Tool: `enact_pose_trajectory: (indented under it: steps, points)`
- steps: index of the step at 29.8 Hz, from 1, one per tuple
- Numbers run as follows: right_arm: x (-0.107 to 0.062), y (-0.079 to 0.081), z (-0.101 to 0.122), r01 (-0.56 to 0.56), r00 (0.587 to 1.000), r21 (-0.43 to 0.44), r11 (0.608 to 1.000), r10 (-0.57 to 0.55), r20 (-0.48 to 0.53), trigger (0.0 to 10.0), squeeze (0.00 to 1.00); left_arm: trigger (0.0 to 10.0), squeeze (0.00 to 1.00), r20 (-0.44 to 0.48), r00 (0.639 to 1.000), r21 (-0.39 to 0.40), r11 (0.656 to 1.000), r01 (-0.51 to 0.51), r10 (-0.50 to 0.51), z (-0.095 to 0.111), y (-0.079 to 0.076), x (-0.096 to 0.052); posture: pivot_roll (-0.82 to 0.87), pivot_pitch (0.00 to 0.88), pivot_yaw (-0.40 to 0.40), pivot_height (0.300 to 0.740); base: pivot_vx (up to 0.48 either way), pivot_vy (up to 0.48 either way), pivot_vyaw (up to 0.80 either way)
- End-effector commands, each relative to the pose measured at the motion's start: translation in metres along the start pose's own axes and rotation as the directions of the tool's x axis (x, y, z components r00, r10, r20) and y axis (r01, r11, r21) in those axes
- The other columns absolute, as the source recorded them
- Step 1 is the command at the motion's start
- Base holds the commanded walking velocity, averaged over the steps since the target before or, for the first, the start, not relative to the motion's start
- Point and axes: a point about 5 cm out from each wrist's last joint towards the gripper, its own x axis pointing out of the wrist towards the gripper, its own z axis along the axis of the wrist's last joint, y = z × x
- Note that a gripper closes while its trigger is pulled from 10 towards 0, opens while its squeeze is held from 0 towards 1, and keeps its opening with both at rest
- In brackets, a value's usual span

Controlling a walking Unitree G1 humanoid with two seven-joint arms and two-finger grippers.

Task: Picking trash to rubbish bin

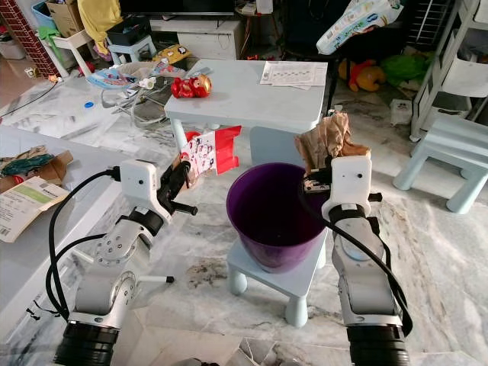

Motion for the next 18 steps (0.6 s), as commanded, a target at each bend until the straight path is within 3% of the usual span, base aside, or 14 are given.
enact_pose_trajectory:
  steps: [1,6,13,18]
  points:
    - [0.0006,0.0016,0.0012,-0.001,1.0,0.0,1.0,0.001,-0.002,10.0,0.0,10.0,0.0,-0.019,1.0,0.019,1.0,0.004,-0.003,-0.0018,0.0014,-0.001,-0.07,0.081,0.089,0.74,0.0,0.0,-0.78]
    - [0.0007,0.0021,0.0015,-0.003,1.0,0.004,1.0,0.003,0.002,10.0,0.0,10.0,0.0,-0.023,1.0,0.026,1.0,0.01,-0.01,-0.0022,0.0008,-0.0009,-0.07,0.083,0.089,0.74,0.0,0.0,-0.69]
    - [0.0008,0.0031,0.0016,-0.01,1.0,0.003,1.0,0.01,0.006,10.0,0.0,10.0,0.0,-0.029,1.0,0.013,1.0,0.004,-0.004,-0.0034,0.0,-0.0012,-0.07,0.082,0.089,0.74,0.116,-0.389,0.0]
    - [0.0008,0.0028,0.0013,-0.011,1.0,0.002,1.0,0.011,0.003,10.0,0.0,10.0,0.0,-0.023,1.0,-0.02,1.0,-0.01,0.01,-0.0028,0.0012,-0.0007,-0.07,0.082,0.087,0.74,0.0,0.0,0.0]
